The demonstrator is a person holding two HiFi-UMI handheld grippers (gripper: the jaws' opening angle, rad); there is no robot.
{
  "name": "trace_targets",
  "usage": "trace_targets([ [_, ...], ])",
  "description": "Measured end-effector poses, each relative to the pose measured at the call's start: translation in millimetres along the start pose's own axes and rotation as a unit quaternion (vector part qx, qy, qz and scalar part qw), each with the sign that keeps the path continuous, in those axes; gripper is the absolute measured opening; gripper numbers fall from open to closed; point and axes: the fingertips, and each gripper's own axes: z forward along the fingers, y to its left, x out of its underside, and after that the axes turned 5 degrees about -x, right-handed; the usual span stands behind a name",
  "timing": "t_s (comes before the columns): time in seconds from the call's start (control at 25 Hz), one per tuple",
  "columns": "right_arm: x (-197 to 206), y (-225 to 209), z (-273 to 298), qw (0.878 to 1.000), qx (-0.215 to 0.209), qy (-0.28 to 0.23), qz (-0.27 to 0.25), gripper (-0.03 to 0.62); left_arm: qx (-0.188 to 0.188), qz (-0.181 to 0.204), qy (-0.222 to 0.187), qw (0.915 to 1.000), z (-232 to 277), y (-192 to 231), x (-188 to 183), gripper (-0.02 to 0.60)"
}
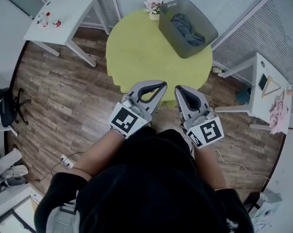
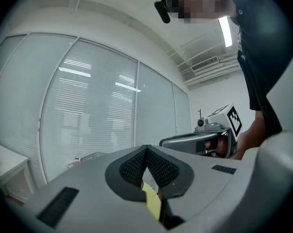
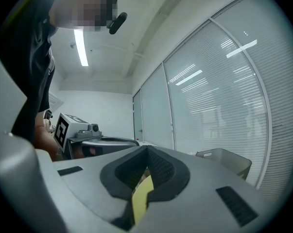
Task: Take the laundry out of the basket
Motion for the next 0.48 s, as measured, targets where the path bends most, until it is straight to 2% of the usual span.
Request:
trace_targets([
  [0.12, 2, -11, 9, 1.000, 0.002, 0.002, 0.005, 0.023, 0.007, 0.013, 0.011, 0.9998, 10, 11, 3, 0.008],
  [0.48, 6, -61, 29, 1.000, -0.001, -0.002, 0.007, 0.023, 0.005, 0.007, 0.004, 1.0000, 52, 36, 12, 0.008],
])
